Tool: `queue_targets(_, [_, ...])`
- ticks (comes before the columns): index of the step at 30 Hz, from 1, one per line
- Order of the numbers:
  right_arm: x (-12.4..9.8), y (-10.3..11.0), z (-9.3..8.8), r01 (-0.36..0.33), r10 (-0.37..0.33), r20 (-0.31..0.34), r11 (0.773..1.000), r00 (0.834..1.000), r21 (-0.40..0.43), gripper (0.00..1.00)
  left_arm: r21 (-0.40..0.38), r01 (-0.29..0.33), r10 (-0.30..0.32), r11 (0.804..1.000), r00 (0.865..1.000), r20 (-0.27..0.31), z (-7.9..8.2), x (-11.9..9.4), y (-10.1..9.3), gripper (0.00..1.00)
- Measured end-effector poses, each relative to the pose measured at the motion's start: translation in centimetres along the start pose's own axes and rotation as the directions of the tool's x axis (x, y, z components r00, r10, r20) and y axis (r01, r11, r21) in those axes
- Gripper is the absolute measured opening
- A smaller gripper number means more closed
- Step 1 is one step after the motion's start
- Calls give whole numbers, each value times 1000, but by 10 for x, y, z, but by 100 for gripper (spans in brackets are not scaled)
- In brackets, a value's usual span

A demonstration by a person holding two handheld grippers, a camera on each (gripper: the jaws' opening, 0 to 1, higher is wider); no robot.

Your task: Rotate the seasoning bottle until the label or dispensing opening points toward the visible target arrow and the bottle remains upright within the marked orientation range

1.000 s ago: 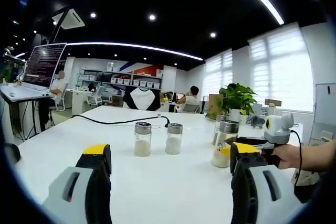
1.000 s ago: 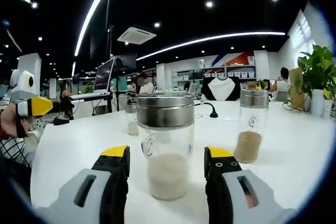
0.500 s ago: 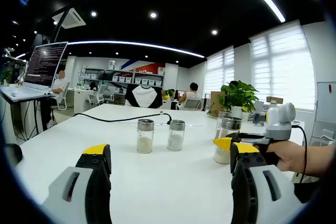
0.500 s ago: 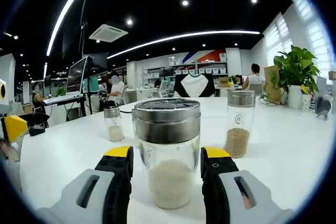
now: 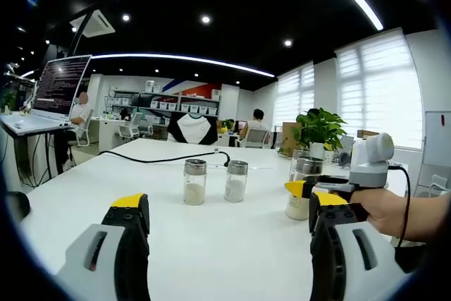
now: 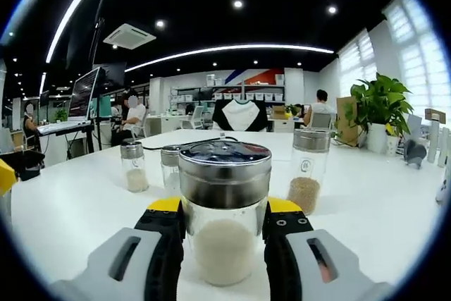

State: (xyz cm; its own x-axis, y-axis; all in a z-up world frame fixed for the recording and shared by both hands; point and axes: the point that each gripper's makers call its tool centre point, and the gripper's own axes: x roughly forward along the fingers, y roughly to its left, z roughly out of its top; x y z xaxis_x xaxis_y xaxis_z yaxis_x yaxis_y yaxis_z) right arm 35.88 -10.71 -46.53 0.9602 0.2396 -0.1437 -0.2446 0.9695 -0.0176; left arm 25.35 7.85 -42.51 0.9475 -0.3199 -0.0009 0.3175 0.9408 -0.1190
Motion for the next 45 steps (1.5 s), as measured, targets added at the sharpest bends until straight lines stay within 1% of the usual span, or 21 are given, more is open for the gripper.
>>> queue_targets(8, [1,1,1,-9,9,16,1000,1000,-3,41,2,3,-3,1000,1000,-2,0,0,0,99])
queue_targets(13, [1,2,1,-13,13,11,1000,1000,-2,41,4,-8,8,1000,1000,-1,1,-1,3,99])
queue_targets(22, [0,3,1,-53,53,30,999,998,-7,41,5,-10,10,1000,1000,-4,-1,-2,3,99])
queue_targets(26, [0,4,1,-81,81,38,997,996,-10,41,10,-10,10,1000,1000,-4,-1,-2,3,99])
queue_targets(30, [-1,6,1,-113,113,31,994,993,-13,41,9,-14,14,1000,1000,-6,-1,-2,4,99])
queue_targets(33, [-3,8,1,-136,137,41,991,990,-16,41,11,-15,15,1000,1000,-8,-2,-3,5,99])
queue_targets(38, [-6,12,1,-191,192,38,981,981,-25,41,-1,-16,16,1000,1000,0,-1,-4,6,98])
queue_targets(40, [-7,13,1,-208,209,35,978,977,-28,41,3,-15,15,1000,1000,-1,-2,-3,6,98])
queue_targets(41, [-7,13,0,-227,228,36,973,973,-28,41,7,-16,16,1000,1000,-7,-3,-3,6,98])
queue_targets(45, [-7,14,0,-260,261,36,965,965,-34,41,-12,-15,14,1000,1000,-9,-4,-3,6,98])
